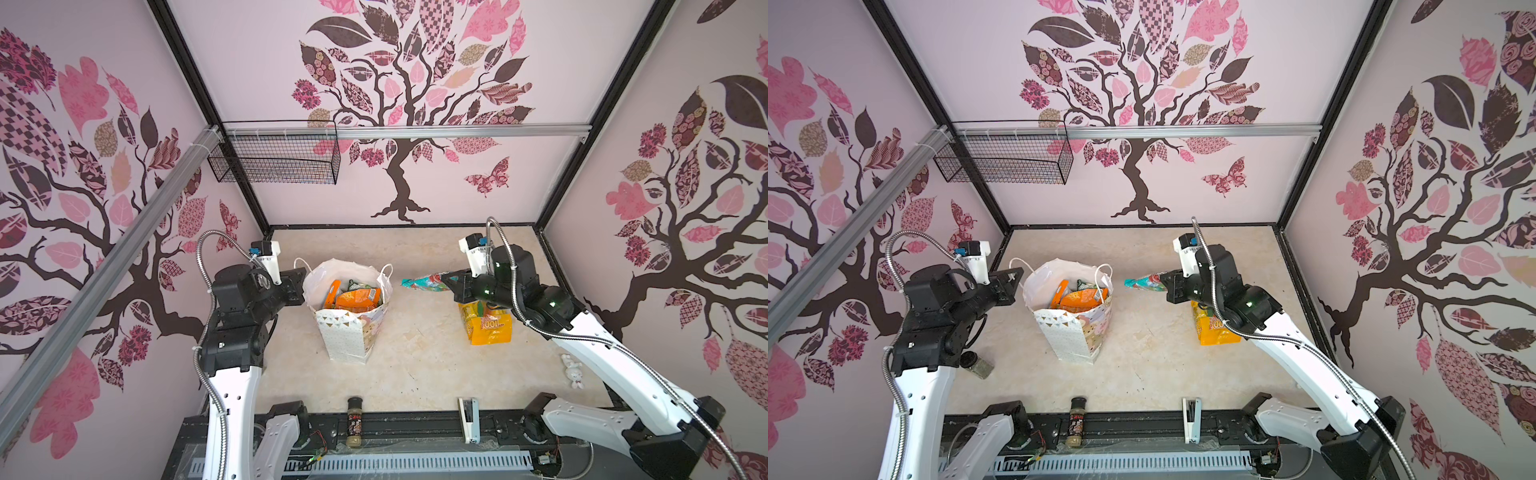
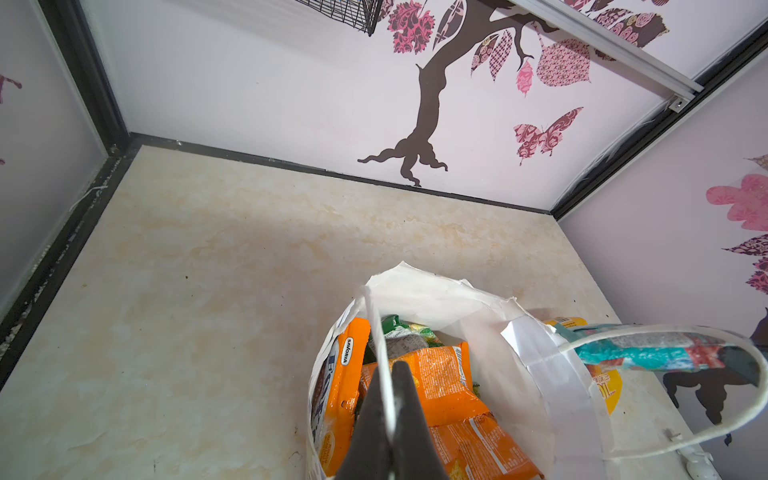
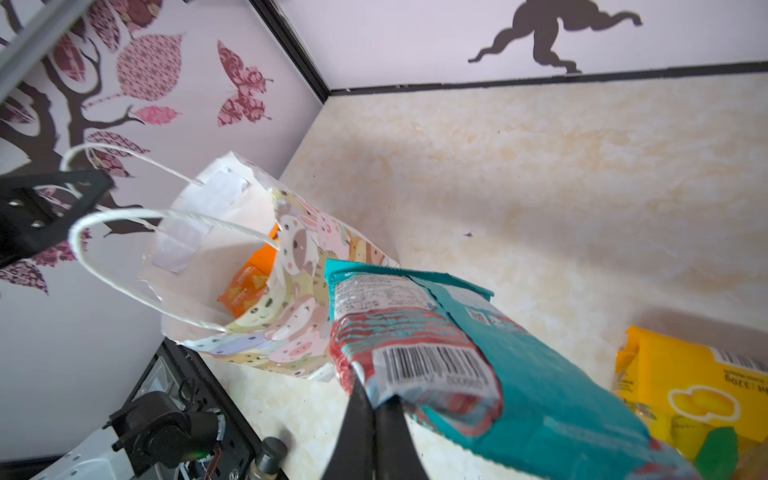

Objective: Place the snacks into the paper bag
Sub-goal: 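Carry the teal packet with the right gripper over the bag opening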

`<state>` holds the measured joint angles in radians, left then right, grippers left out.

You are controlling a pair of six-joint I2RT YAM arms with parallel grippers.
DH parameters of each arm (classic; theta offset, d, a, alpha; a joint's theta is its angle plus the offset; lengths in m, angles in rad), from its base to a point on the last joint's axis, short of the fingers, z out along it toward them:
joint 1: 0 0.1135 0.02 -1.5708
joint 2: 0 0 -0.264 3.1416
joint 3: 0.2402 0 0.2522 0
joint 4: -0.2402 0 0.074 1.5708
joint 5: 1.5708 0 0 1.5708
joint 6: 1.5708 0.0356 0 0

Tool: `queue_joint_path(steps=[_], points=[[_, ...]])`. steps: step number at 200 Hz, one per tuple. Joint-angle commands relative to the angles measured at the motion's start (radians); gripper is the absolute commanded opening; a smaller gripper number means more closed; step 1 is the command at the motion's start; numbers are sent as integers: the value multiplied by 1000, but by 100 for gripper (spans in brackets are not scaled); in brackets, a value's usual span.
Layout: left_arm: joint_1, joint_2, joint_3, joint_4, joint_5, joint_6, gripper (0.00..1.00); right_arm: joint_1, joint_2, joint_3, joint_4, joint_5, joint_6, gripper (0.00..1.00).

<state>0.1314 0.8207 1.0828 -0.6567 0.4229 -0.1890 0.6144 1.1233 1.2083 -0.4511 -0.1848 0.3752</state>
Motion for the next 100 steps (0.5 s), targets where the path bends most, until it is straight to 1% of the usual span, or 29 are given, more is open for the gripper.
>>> queue_joint_path(steps=[1, 16, 64, 100], points=[[4, -6, -24, 13, -18, 20, 0, 5, 43, 118, -3, 1, -37, 0], [4, -16, -27, 20, -19, 20, 0, 5, 73, 175, -21, -19, -42, 0], [6, -7, -30, 37, 15, 13, 0, 5, 127, 302, -43, -19, -31, 0], [6, -18, -32, 32, 9, 14, 0, 8, 208, 476, -126, -37, -51, 0]])
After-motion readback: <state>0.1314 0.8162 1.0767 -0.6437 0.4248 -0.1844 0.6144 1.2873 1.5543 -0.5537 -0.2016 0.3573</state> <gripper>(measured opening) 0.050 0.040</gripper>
